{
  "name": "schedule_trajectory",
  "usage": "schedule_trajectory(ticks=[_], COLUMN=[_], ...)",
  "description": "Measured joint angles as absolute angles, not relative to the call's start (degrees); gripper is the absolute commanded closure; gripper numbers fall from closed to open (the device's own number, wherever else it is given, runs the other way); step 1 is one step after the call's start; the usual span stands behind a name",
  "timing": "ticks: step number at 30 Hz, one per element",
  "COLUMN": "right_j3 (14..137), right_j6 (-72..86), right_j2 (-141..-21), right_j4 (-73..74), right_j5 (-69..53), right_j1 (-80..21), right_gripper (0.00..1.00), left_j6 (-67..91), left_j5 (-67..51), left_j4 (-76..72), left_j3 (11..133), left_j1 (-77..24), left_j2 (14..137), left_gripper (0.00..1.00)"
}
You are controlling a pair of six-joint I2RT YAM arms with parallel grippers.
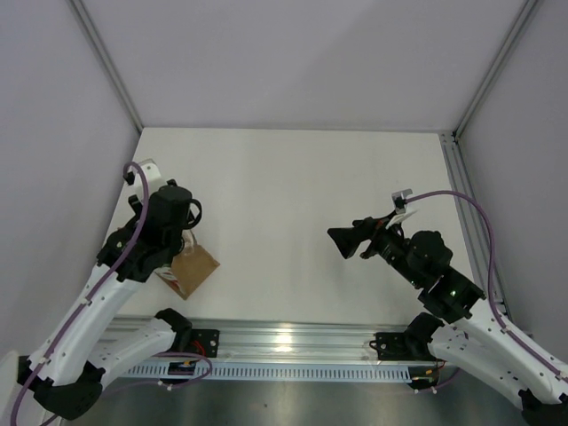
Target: Place the personal care products into the canvas bag
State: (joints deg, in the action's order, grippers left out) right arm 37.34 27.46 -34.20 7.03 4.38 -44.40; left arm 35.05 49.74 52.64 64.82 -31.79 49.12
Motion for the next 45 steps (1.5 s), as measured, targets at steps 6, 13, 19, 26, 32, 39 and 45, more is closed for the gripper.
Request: schedule_trajectory(ticks=[6,13,19,26,32,39,45], right_j3=[37.34,37.34,37.34,37.34,37.34,37.34,37.34], right_j6=[27.49,27.64,27.75,28.08,28.1,28.42,28.47], right_j2=[-33.71,-33.26,-32.42,-32.23,-32.18,-32.12,-31.77], right_j4=[7.07,7.11,7.44,7.53,7.88,8.03,8.32], right_j5=[4.01,3.77,3.57,3.57,3.4,3.16,3.11], right_j1=[-44.4,-44.4,-44.4,-44.4,-44.45,-44.47,-44.47], right_gripper=[0.04,0.04,0.04,0.04,0.04,0.04,0.04], left_j6=[33.85,32.64,31.68,30.37,28.27,24.67,22.37], left_j5=[46.15,42.92,41.76,41.39,42.48,44.62,45.43], left_j4=[50.63,48.49,45.69,44.31,42.54,38.5,35.16], left_j3=[64.45,64.45,64.45,64.99,64.99,64.99,64.93], left_j1=[-26.13,-21.3,-18.52,-15.44,-15.29,-13.82,-13.69], left_j2=[49.89,50.98,52.9,55.46,55.83,55.99,58.28], left_gripper=[1.0,1.0,1.0,1.0,0.99,0.99,1.0])
